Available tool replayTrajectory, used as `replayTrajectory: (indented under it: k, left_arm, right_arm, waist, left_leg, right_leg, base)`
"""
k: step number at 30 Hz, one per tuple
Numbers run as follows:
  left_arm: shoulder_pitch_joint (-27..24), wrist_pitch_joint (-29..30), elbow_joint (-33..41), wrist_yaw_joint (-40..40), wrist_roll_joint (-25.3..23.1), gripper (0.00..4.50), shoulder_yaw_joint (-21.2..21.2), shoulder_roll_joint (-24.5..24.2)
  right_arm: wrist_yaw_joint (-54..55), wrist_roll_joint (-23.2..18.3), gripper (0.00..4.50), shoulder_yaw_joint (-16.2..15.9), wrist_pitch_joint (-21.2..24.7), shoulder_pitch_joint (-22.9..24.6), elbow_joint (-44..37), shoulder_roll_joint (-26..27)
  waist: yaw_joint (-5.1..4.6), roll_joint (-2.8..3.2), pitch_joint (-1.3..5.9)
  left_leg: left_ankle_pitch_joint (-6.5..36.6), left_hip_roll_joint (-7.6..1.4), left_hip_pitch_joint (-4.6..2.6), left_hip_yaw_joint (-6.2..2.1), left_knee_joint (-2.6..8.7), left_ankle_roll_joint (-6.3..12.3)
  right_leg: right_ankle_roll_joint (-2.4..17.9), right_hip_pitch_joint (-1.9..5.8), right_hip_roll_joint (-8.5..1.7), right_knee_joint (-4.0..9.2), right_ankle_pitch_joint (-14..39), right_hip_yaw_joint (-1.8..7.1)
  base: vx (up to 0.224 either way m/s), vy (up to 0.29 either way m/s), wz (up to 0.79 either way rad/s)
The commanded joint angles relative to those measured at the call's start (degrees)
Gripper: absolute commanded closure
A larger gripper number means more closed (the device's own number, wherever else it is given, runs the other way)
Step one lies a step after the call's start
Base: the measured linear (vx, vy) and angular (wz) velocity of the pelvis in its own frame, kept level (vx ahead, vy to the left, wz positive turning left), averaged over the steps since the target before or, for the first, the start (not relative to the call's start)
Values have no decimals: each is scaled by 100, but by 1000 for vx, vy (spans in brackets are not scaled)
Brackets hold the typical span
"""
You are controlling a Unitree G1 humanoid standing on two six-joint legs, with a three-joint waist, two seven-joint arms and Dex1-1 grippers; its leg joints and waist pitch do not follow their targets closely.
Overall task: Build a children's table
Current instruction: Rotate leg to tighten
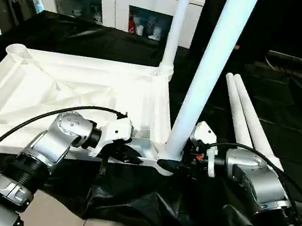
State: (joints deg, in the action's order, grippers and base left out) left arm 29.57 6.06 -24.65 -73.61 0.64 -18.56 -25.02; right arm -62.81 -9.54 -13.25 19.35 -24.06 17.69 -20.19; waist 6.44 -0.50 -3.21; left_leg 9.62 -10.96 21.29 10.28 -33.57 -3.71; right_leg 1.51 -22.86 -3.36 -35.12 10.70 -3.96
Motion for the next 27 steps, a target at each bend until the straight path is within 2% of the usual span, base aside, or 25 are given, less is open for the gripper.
replayTrajectory:
  k: [1,4,6,8,9,11,13,15,17,19,20,23,24,27]
  left_arm:
    - [144,49,24,254,142,450,105,272]
    - [365,200,-292,838,7,450,218,490]
    - [594,258,-603,1306,-86,450,298,700]
    - [684,274,-722,1479,-126,450,321,781]
    - [831,381,-912,1821,-175,450,383,928]
    - [1059,499,-1207,2339,-240,450,474,1171]
    - [1144,529,-1318,2523,-264,450,505,1265]
    - [1335,518,-1562,2912,-311,450,556,1542]
    - [1363,441,-1603,2953,-340,450,521,1631]
    - [1359,336,-1646,2927,-351,450,473,1704]
    - [1358,318,-1655,2917,-351,450,469,1716]
    - [1224,178,-1512,2629,-331,450,375,1664]
    - [1159,142,-1429,2486,-305,450,340,1615]
    - [982,57,-1219,2081,-237,450,254,1459]
  right_arm:
    - [474,-18,164,99,-36,-3,243,262]
    - [1247,61,165,340,-157,-138,698,644]
    - [1984,104,167,543,-191,-340,1153,1002]
    - [2257,113,168,621,-211,-419,1324,1141]
    - [2722,157,168,715,-256,-546,1584,1373]
    - [3432,239,168,829,-406,-762,1999,1721]
    - [3757,290,168,877,-478,-859,2176,1849]
    - [4394,512,168,869,-865,-1109,2644,2144]
    - [4400,610,168,788,-1059,-1168,2747,2210]
    - [4238,533,100,860,-1178,-1221,2838,2293]
    - [4200,514,101,885,-1197,-1231,2857,2307]
    - [3845,448,88,879,-1227,-1212,2782,2261]
    - [3679,484,59,789,-1237,-1188,2717,2185]
    - [3089,571,49,520,-1292,-1096,2512,1927]
  waist:
    - [-25,-29,354]
    - [-67,-29,343]
    - [-96,-32,344]
    - [-135,-28,363]
    - [-142,-27,369]
    - [-149,-16,378]
    - [-147,-6,386]
    - [-144,-18,392]
    - [-134,-11,406]
    - [-121,-15,415]
    - [-124,-21,410]
    - [-123,-15,394]
    - [-121,-23,387]
    - [-125,-15,388]
  left_leg:
    - [1239,-250,-86,-80,385,131]
    - [1449,-234,-113,-103,401,-7]
    - [1447,-236,-106,-109,407,-21]
    - [1376,-213,-109,-104,392,-45]
    - [1273,-217,-76,-111,395,-44]
    - [1211,-218,-98,-98,384,-43]
    - [1144,-215,-102,-94,382,-61]
    - [1100,-216,-96,-86,379,-25]
    - [1018,-216,-85,-89,379,-9]
    - [894,-221,-78,-81,368,115]
    - [870,-219,-67,-81,369,145]
    - [1008,-221,-75,-78,374,191]
    - [1060,-221,-78,-81,379,191]
    - [1098,-232,-74,-82,380,183]
  right_leg:
    - [919,240,-519,479,1674,308]
    - [827,232,-528,531,2128,297]
    - [803,237,-530,530,2144,305]
    - [835,232,-530,520,2058,308]
    - [842,267,-538,500,1935,304]
    - [885,241,-524,487,1743,313]
    - [956,252,-525,472,1550,315]
    - [998,251,-525,454,1353,317]
    - [1027,279,-523,428,1155,312]
    - [1087,297,-521,396,790,316]
    - [1102,304,-520,389,738,315]
    - [1113,305,-527,421,918,311]
    - [1081,302,-531,437,1071,311]
    - [1055,307,-530,443,1131,316]
  base:
    - [0,0,0]
    - [0,0,0]
    - [0,0,0]
    - [0,0,0]
    - [0,0,0]
    - [0,0,0]
    - [0,0,0]
    - [0,0,0]
    - [0,0,0]
    - [0,0,0]
    - [0,0,0]
    - [0,0,0]
    - [0,0,0]
    - [0,0,0]
